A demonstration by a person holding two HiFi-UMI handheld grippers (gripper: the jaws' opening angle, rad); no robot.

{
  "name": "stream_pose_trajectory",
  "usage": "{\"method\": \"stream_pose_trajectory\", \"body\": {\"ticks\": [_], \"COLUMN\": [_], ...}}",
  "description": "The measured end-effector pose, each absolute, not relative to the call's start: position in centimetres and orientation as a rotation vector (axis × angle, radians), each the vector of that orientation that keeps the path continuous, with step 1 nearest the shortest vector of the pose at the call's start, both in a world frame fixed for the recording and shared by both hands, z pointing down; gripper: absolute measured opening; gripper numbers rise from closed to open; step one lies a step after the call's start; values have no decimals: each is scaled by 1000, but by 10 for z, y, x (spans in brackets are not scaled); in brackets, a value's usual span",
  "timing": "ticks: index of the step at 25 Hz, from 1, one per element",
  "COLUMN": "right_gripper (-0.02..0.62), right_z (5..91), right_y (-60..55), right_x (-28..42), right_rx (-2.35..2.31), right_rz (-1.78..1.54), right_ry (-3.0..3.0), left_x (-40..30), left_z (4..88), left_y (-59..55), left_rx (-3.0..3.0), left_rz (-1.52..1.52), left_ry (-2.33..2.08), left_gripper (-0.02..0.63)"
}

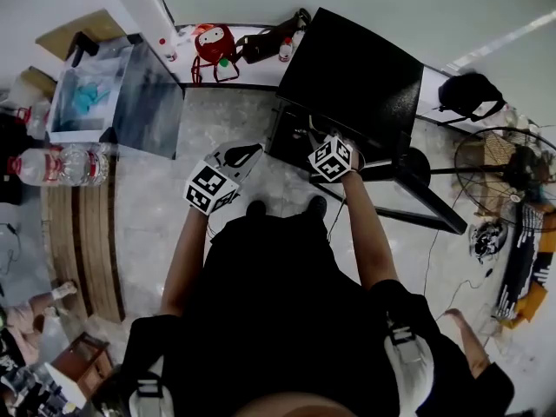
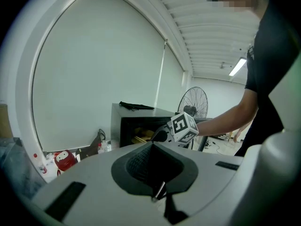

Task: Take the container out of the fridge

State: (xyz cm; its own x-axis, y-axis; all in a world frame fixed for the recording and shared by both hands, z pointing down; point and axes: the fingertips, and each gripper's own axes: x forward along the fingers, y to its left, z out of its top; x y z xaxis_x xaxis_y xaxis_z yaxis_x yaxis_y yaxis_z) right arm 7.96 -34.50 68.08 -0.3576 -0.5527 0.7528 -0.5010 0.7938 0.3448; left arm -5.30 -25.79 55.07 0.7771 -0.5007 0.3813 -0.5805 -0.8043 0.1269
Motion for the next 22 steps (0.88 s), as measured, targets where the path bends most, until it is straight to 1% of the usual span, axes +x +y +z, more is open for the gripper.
{"method": "stream_pose_trajectory", "body": {"ticks": [22], "right_gripper": [41], "right_z": [670], "right_y": [-321], "right_x": [63], "right_rx": [858], "right_rz": [-103], "right_ry": [-1991], "left_x": [-75], "left_z": [543], "left_y": [-241], "left_rx": [2785], "left_rz": [502], "left_ry": [-769], "left_gripper": [13]}}
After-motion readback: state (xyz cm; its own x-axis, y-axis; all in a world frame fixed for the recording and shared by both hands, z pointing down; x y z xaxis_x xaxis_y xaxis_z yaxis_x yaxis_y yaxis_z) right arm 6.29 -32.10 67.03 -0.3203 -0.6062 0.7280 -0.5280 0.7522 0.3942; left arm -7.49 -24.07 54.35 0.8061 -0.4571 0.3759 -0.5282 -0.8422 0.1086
